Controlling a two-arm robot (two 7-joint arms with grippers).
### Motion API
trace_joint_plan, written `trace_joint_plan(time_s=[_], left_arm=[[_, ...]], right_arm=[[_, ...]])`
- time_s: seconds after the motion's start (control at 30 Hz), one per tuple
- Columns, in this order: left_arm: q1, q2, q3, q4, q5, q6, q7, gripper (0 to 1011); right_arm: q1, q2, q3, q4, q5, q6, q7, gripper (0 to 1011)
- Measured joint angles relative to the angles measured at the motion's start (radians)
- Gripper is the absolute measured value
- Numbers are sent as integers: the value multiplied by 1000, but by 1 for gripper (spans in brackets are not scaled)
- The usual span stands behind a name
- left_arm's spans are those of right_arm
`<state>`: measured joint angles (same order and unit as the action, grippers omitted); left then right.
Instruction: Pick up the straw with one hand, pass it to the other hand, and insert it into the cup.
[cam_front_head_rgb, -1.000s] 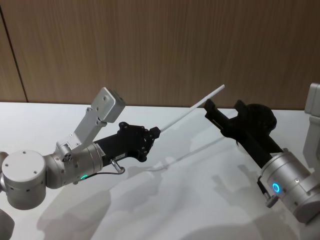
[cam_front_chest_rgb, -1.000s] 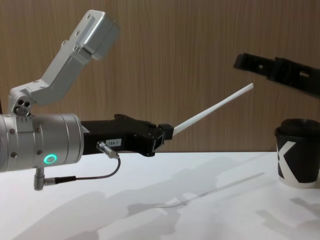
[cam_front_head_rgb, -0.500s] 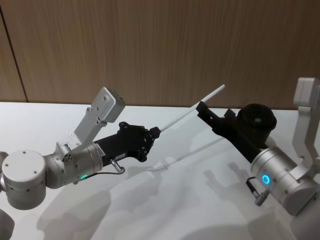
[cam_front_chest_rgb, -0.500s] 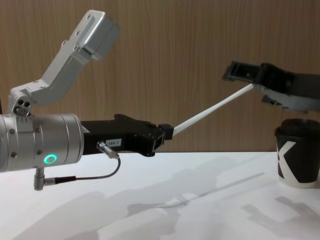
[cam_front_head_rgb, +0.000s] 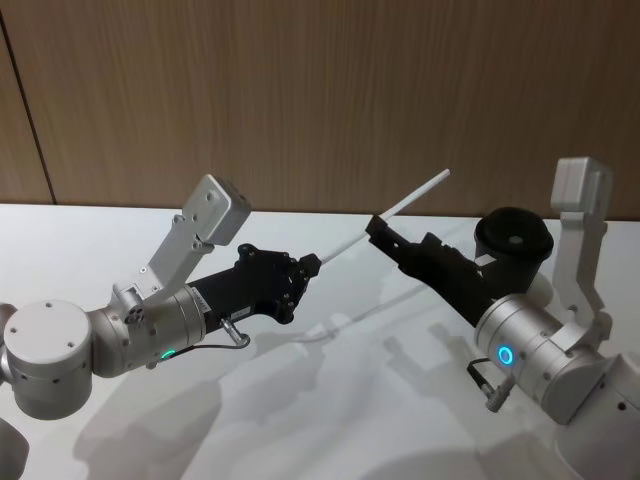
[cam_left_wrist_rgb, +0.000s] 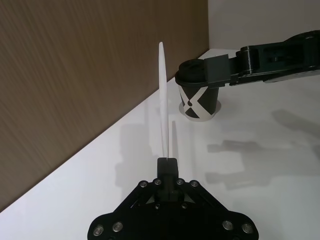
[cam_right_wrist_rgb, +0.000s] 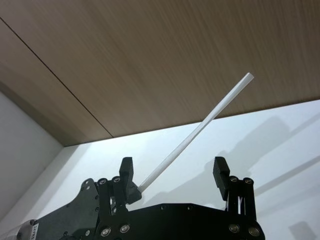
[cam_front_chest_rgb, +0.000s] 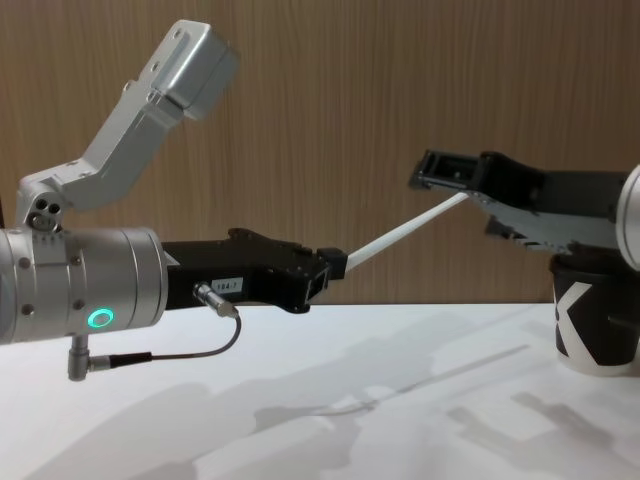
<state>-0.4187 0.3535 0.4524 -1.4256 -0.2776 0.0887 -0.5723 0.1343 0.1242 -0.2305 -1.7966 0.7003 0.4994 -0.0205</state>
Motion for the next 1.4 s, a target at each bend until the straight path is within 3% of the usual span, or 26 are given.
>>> trace_joint_plan(time_s=[0.53, 1.4], left_arm=[[0, 0, 0, 0, 0, 0, 0, 0], [0, 0, 0, 0, 0, 0, 0, 0]], right_arm=[[46, -12, -7, 63, 46, 23, 11, 1001], [143, -110, 59, 200, 141, 71, -121, 1001]])
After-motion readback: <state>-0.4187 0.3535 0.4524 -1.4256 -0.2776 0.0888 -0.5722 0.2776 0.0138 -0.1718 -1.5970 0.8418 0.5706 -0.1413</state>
